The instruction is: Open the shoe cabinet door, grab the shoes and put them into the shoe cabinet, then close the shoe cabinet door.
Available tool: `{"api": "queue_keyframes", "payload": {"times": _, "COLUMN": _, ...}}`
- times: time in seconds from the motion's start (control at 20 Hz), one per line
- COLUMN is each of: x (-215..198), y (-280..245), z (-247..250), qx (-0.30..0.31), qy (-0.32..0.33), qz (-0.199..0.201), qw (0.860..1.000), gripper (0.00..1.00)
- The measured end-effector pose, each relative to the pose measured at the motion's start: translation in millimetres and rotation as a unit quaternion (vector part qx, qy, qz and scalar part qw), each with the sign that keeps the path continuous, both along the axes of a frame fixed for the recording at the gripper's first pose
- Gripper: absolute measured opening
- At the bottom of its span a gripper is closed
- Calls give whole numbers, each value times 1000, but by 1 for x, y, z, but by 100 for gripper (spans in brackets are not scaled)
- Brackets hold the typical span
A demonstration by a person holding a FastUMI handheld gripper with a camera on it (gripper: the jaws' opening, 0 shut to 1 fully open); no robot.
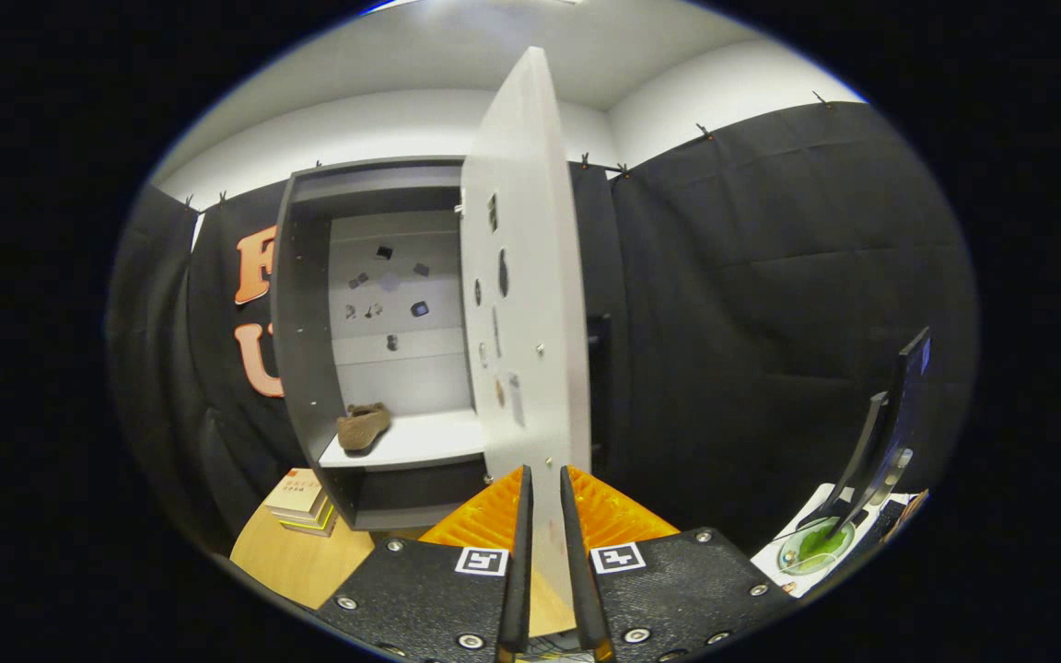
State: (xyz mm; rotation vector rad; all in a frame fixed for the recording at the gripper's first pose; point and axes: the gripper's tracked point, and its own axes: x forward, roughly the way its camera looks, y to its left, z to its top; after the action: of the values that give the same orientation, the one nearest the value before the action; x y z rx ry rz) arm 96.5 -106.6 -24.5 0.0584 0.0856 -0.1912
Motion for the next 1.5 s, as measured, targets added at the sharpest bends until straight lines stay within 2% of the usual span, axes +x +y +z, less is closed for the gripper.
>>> {"api": "queue_keyframes", "payload": {"times": 0.2, "x": -3, "y": 64, "z": -46, "qx": -6, "qy": 38, "qz": 71, "qw": 997, "gripper": 19}}
{"api": "queue_keyframes", "payload": {"times": 0.35, "x": 2, "y": 112, "z": -101, "qx": -1, "qy": 88, "qz": 133, "qw": 987, "gripper": 19}}
{"api": "queue_keyframes", "payload": {"times": 0.6, "x": 33, "y": 155, "z": -188, "qx": 5, "qy": 159, "qz": 187, "qw": 970, "gripper": 22}}
{"api": "queue_keyframes", "payload": {"times": 1.1, "x": 113, "y": 178, "z": -343, "qx": -17, "qy": 303, "qz": 249, "qw": 920, "gripper": 22}}
{"api": "queue_keyframes", "payload": {"times": 1.4, "x": 153, "y": 177, "z": -405, "qx": -57, "qy": 349, "qz": 261, "qw": 898, "gripper": 22}}
{"api": "queue_keyframes", "payload": {"times": 1.5, "x": 160, "y": 181, "z": -421, "qx": -51, "qy": 365, "qz": 268, "qw": 890, "gripper": 22}}
